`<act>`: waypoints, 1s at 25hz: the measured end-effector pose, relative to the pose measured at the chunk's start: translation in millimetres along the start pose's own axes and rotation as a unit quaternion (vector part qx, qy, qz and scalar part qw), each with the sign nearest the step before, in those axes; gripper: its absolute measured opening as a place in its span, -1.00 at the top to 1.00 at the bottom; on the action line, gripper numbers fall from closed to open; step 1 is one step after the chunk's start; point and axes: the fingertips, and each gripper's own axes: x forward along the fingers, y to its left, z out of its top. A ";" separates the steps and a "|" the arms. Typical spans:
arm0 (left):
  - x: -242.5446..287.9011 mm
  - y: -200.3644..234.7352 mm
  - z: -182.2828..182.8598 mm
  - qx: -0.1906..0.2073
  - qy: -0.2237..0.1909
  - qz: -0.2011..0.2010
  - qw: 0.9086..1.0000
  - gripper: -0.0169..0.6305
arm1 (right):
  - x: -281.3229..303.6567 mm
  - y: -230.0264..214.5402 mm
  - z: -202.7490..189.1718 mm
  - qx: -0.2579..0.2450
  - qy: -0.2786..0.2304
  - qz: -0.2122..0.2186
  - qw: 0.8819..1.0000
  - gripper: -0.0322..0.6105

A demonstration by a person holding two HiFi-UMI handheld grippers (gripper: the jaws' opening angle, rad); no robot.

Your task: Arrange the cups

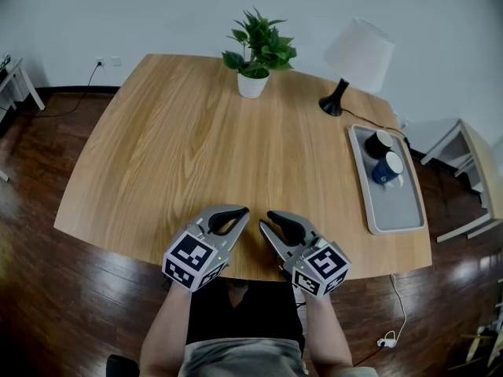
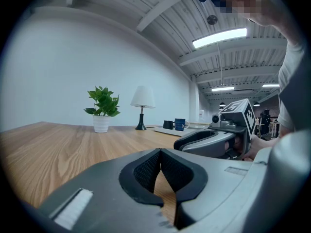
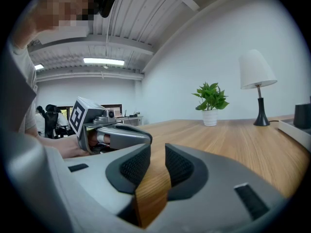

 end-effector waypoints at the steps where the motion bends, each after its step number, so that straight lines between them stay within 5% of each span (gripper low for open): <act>1: -0.2 0.1 0.1 0.000 0.000 0.000 1.000 0.92 | 0.2 0.2 0.1 0.000 0.000 0.000 1.000 0.61; 25: -0.1 -0.1 -0.2 0.000 -0.001 0.000 1.000 0.92 | 0.3 0.1 -0.8 0.001 0.002 0.000 1.000 0.61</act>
